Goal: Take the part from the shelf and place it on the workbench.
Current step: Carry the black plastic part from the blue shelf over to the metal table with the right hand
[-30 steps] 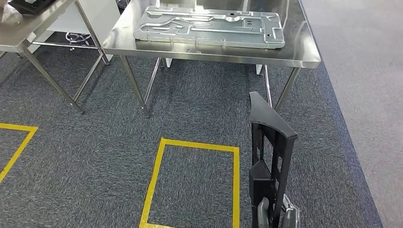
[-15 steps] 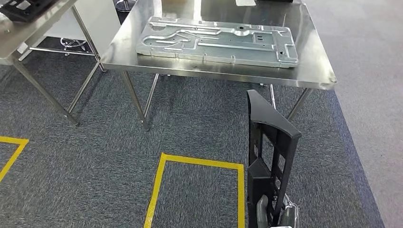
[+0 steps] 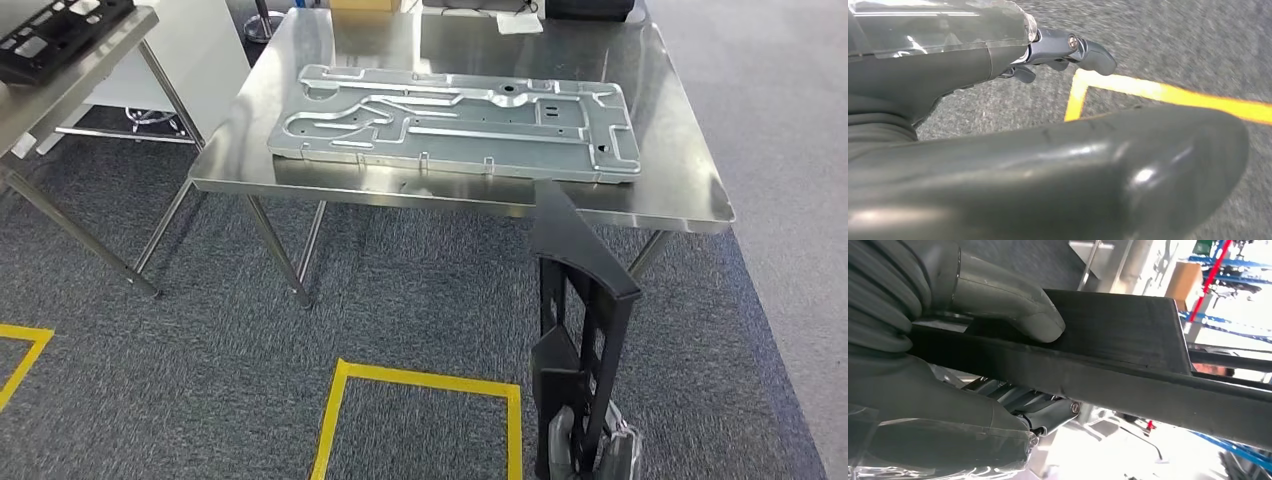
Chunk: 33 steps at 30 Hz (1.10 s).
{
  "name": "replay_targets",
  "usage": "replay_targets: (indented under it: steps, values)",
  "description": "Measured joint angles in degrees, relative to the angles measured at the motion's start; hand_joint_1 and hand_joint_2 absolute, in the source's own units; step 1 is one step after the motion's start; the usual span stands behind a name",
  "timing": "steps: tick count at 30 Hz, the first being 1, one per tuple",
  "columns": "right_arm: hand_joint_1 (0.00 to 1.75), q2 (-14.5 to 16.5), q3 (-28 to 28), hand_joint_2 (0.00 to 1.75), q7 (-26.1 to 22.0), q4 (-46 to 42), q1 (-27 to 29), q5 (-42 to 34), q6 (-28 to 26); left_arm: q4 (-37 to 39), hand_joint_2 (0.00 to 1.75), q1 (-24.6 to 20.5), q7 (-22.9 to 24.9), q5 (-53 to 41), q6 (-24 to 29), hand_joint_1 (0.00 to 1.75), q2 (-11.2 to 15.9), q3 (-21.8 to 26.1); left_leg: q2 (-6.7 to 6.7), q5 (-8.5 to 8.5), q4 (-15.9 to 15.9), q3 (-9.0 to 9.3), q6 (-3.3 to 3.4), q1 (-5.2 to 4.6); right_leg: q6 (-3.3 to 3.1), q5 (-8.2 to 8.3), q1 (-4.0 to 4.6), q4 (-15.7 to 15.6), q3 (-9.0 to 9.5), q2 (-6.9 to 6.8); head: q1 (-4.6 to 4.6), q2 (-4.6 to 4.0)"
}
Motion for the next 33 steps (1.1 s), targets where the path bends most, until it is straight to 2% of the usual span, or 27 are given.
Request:
replay_targets:
  steps: [1,3,4,5,6,8,9,10,11,12,13,14,15,16,17,19,20,21,23,24,25,27,28,29,30,31,33]
  values:
    - [1.75,0.07,-0.06,1.75,-0.08,-0.6,0.0,0.49,-0.24,0.0,0.0,0.05,0.02,-0.08,-0.05,0.0,-0.01,-0.01,0.07,-1.93,2.31,-2.51,-0.17,0.02,-0.12,-0.75,-0.01,-0.33,1.05,0.07,-0.04,0.0]
    - [1.75,0.13,-0.13,1.75,-0.23,-1.95,-0.01,1.42,-0.68,0.0,0.0,0.34,0.04,-0.16,-0.17,0.0,-0.01,-0.01,0.15,-7.21,3.47,-6.35,-0.37,0.05,-0.12,-2.43,-0.03,-0.74,3.34,0.35,-0.04,0.0]
    - [1.75,0.14,-0.17,1.75,-0.28,-2.68,-0.05,1.88,-0.96,0.0,0.0,0.47,0.05,-0.21,-0.26,0.0,0.0,-0.01,0.17,-8.77,2.39,-7.58,-0.33,0.05,-0.05,-3.38,-0.04,-0.85,4.61,0.49,-0.03,0.0]
    - [1.75,0.14,-0.22,1.75,-0.32,-3.42,-0.1,2.34,-1.28,0.0,0.0,0.58,0.05,-0.29,-0.37,0.0,0.0,-0.01,0.18,-8.49,0.39,-8.43,-0.17,0.03,0.04,-4.42,-0.04,-0.91,5.94,0.57,-0.03,0.0]
    - [1.75,0.16,-0.27,1.75,-0.34,-4.14,-0.15,2.8,-1.67,0.0,0.0,0.74,0.05,-0.41,-0.49,0.0,0.02,-0.01,0.21,-5.47,-2.36,-9.09,0.25,-0.07,0.13,-5.52,-0.04,-1.0,7.14,0.61,-0.03,0.0]
    - [1.75,0.24,-0.37,1.75,-0.37,-5.27,-0.4,3.79,-2.56,0.0,0.0,1.11,0.1,-0.62,-0.67,0.0,0.11,-0.01,0.25,3.91,-7.04,-9.63,0.97,-0.5,0.59,-7.68,0.04,-1.03,9.37,0.82,0.1,0.0]
    - [1.75,0.31,-0.4,1.75,-0.37,-5.8,-0.51,4.26,-3.0,0.0,0.0,1.2,0.15,-0.69,-0.71,0.0,0.15,-0.02,0.27,7.31,-8.19,-9.46,1.28,-0.77,0.95,-8.55,0.01,-1.28,10.29,0.97,0.11,0.0]
    - [1.75,0.36,-0.42,1.75,-0.39,-6.4,-0.68,4.75,-3.4,0.0,0.0,1.14,0.19,-0.72,-0.74,0.0,0.19,-0.03,0.26,8.43,-8.65,-8.94,1.52,-0.95,1.39,-8.79,0.03,-1.17,11.13,1.09,0.15,0.0]
    - [1.75,0.41,-0.43,1.75,-0.39,-7.1,-0.89,5.17,-3.75,0.0,0.0,0.92,0.23,-0.73,-0.76,0.0,0.19,-0.06,0.19,7.81,-9.0,-8.03,1.81,-0.97,1.83,-8.23,0.01,-0.36,11.23,1.15,0.1,0.0]
    - [1.75,0.43,-0.42,1.75,-0.38,-7.77,-1.17,5.52,-4.02,0.0,0.0,0.7,0.24,-0.75,-0.75,0.0,0.16,-0.08,0.12,7.47,-9.77,-6.98,2.14,-0.91,2.17,-6.99,-0.04,1.57,10.68,1.05,0.07,0.0]
    - [1.75,0.43,-0.4,1.75,-0.37,-8.3,-1.46,5.81,-4.24,0.0,0.0,0.49,0.24,-0.77,-0.76,0.0,0.16,-0.1,0.08,7.01,-10.79,-5.63,2.5,-0.73,2.46,-5.35,-0.01,4.75,9.12,0.82,0.16,0.0]
    - [1.75,0.42,-0.39,1.75,-0.33,-8.65,-1.72,6.0,-4.4,0.0,0.0,0.34,0.25,-0.77,-0.76,0.0,0.15,-0.12,0.02,6.57,-11.8,-4.16,2.75,-0.55,2.71,-4.29,-0.04,8.3,6.77,0.6,0.24,0.0]
    - [1.75,0.41,-0.39,1.75,-0.27,-8.86,-1.86,6.14,-4.51,0.0,0.0,0.3,0.27,-0.78,-0.77,0.0,0.15,-0.13,0.02,6.02,-12.71,-2.69,2.93,-0.41,2.95,-4.45,-0.12,11.45,4.14,0.39,0.36,0.0]
    - [1.75,0.4,-0.39,1.75,-0.22,-9.01,-1.94,6.27,-4.6,0.0,0.0,0.3,0.3,-0.78,-0.77,0.0,0.15,-0.13,-0.01,5.38,-13.44,-1.3,3.07,-0.32,3.23,-5.85,-0.2,13.64,1.52,0.24,0.45,0.0]
    - [1.75,0.4,-0.39,1.75,-0.13,-9.07,-2.0,6.36,-4.62,0.0,0.0,0.36,0.32,-0.78,-0.77,0.0,0.13,-0.12,-0.1,4.69,-13.97,0.01,3.04,-0.25,3.51,-8.14,-0.33,14.7,-0.76,0.21,0.45,0.0]
    - [1.75,0.39,-0.39,1.75,0.16,-9.09,-2.08,6.49,-4.68,0.01,0.0,0.51,0.38,-0.78,-0.78,0.0,0.1,-0.12,-0.38,2.91,-14.55,2.74,2.76,-0.01,4.0,-12.08,-0.56,13.62,-4.05,0.07,0.46,0.0]
    - [1.75,0.39,-0.39,1.75,0.33,-9.09,-2.11,6.54,-4.74,0.01,0.0,0.55,0.39,-0.78,-0.78,0.0,0.06,-0.12,-0.52,1.88,-14.65,4.14,2.55,0.14,4.16,-12.09,-0.63,11.65,-5.0,-0.05,0.46,0.0]
    - [1.75,0.38,-0.39,1.75,0.48,-9.09,-2.12,6.57,-4.83,0.02,0.0,0.57,0.41,-0.78,-0.78,0.0,0.03,-0.12,-0.6,0.73,-14.68,5.49,2.34,0.27,4.22,-9.82,-0.67,8.83,-5.63,-0.21,0.48,0.0]
    - [1.75,0.32,-0.38,1.75,0.75,-9.04,-2.16,6.62,-5.1,0.02,0.0,0.64,0.47,-0.78,-0.78,0.0,-0.03,-0.12,-0.64,-1.57,-14.59,7.93,1.81,0.27,3.74,-0.65,-0.52,3.74,-6.36,-0.61,0.53,0.01]
    - [1.75,0.26,-0.36,1.75,0.93,-9.05,-2.19,6.65,-5.28,0.02,0.0,0.61,0.51,-0.78,-0.78,0.0,-0.03,-0.12,-0.61,-2.62,-14.79,8.9,1.42,0.2,3.19,2.85,-0.36,2.48,-6.35,-0.68,0.46,0.01]
    - [1.75,0.21,-0.31,1.75,1.08,-9.14,-2.24,6.7,-5.46,0.02,0.0,0.52,0.55,-0.77,-0.78,0.0,-0.03,-0.12,-0.58,-3.15,-14.91,9.79,0.98,0.13,2.51,4.45,-0.18,2.06,-6.12,-0.66,0.4,0.01]
    - [1.75,0.13,-0.12,1.75,1.32,-9.39,-2.4,6.89,-5.7,0.02,0.0,0.07,0.56,-0.76,-0.78,0.0,-0.01,-0.12,-0.48,-2.11,-13.12,9.78,0.1,0.18,1.25,3.17,-0.09,1.65,-4.55,-0.39,0.29,0.0]
    - [1.75,0.11,-0.01,1.75,1.4,-9.49,-2.47,7.0,-5.76,0.02,0.0,-0.13,0.54,-0.78,-0.78,0.0,-0.01,-0.12,-0.39,-0.73,-10.37,8.63,-0.2,0.24,0.74,2.6,-0.17,1.04,-3.54,-0.35,0.26,0.0]
    - [1.75,0.09,0.11,1.75,1.51,-9.51,-2.53,7.1,-5.78,0.02,0.0,-0.28,0.53,-0.8,-0.78,0.0,-0.01,-0.13,-0.3,0.33,-6.73,6.49,-0.46,0.3,0.35,2.12,-0.28,0.39,-2.4,-0.35,0.24,0.0]
    - [1.75,0.08,0.22,1.75,1.61,-9.52,-2.53,7.18,-5.8,0.02,0.0,-0.31,0.53,-0.82,-0.78,0.0,-0.01,-0.13,-0.19,0.34,-3.04,3.89,-0.68,0.35,0.09,1.61,-0.37,-0.24,-1.23,-0.35,0.19,0.0]
    - [1.75,0.06,0.32,1.75,1.68,-9.53,-2.53,7.29,-5.83,0.02,0.0,-0.29,0.52,-0.84,-0.78,0.0,-0.01,-0.14,-0.09,-0.87,-0.05,1.23,-0.9,0.37,-0.06,1.04,-0.38,-0.72,-0.06,-0.32,0.15,0.0]
    - [1.75,0.04,0.44,1.75,1.8,-9.53,-2.54,7.44,-5.92,0.02,0.0,-0.11,0.54,-0.83,-0.79,0.0,-0.01,-0.14,0.04,-5.92,2.5,-3.24,-1.1,0.39,-0.09,-0.36,-0.39,-1.31,2.3,-0.1,0.14,0.0]
